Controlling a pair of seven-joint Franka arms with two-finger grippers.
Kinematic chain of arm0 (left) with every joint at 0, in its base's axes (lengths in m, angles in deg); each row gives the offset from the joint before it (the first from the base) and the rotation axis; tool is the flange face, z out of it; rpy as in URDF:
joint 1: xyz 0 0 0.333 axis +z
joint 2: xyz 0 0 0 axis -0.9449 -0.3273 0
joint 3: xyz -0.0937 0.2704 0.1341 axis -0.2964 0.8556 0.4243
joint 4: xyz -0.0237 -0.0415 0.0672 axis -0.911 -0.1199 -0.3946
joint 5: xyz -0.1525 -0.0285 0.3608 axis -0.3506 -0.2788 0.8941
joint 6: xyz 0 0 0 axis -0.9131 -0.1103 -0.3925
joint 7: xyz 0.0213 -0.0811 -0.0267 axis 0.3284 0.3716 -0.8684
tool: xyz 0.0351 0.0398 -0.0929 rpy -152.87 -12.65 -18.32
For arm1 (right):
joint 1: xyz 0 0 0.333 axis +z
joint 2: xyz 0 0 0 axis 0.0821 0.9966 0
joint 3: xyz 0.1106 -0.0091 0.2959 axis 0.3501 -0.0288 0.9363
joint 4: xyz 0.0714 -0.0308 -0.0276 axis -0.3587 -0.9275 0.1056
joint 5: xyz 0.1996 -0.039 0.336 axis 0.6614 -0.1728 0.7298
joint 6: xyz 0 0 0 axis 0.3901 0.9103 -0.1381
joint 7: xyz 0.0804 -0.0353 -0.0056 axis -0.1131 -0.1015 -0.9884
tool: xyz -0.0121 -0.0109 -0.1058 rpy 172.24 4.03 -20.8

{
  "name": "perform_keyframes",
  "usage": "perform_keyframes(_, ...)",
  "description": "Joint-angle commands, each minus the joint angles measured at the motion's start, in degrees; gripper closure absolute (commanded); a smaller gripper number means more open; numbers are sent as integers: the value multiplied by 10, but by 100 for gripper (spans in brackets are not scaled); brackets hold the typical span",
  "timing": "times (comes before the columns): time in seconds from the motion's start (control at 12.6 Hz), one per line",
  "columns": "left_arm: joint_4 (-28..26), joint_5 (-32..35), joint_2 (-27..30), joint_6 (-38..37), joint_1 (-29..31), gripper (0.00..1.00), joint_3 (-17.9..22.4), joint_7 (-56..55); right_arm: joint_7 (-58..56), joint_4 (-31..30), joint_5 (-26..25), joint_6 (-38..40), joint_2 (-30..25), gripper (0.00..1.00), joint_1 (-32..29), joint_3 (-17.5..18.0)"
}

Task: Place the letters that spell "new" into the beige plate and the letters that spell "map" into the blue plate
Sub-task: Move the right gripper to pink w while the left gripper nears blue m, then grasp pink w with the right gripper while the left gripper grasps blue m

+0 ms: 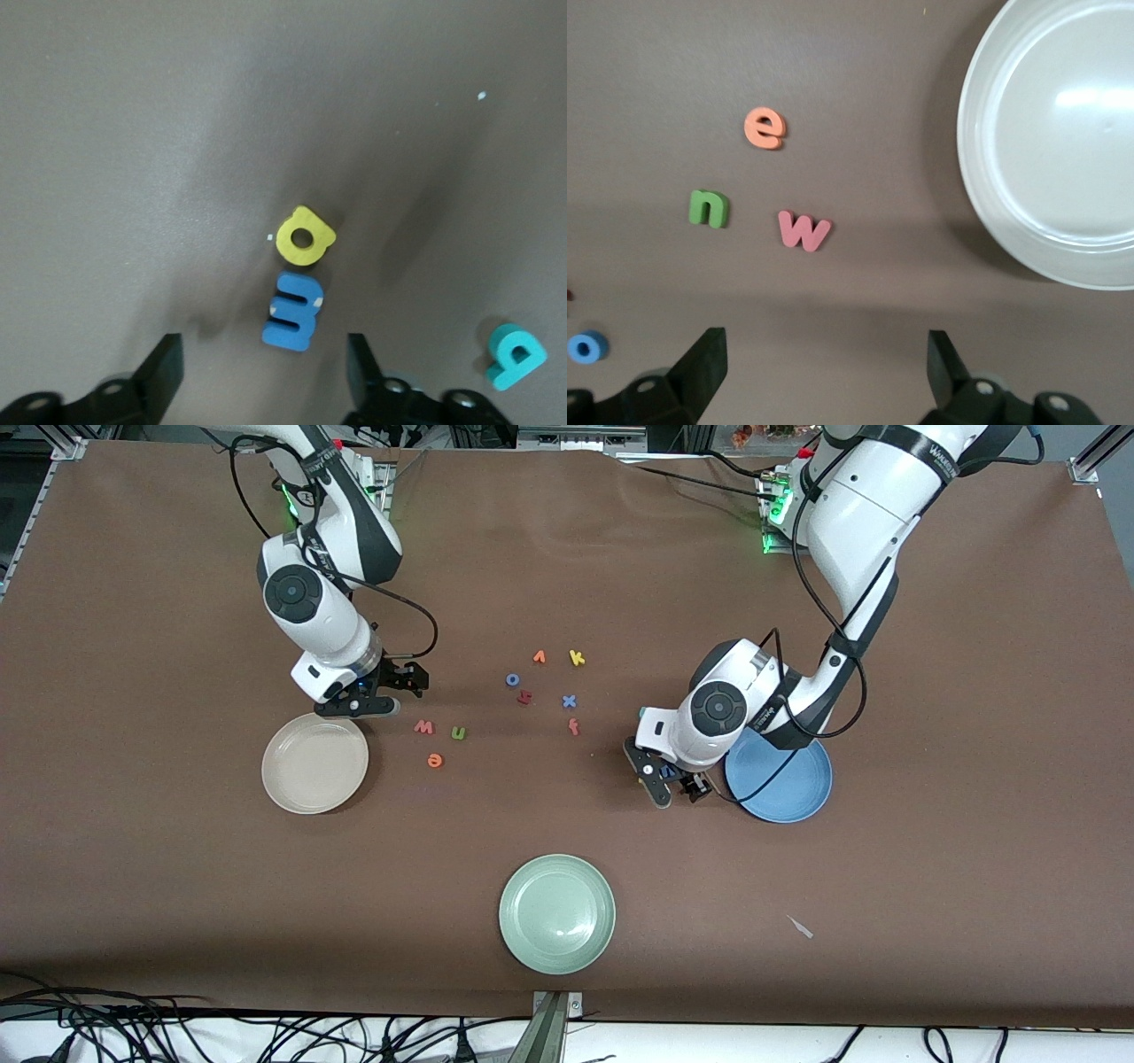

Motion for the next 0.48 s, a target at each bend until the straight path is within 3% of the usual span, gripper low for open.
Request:
perform_keyframes(0.0,9,20,-11,3,-2,19,-2,2,13,-10,-6,-35,14,0,-3,9)
perform_keyframes(0.16,9,19,-16,4,-10,19,-2,0,12,-13,-13,-73,42,0,-1,9)
perform_keyframes(0.4,8,20,-19,10,-13,22,-3,-1,13,-6,-65,-132,95,1,-1,9)
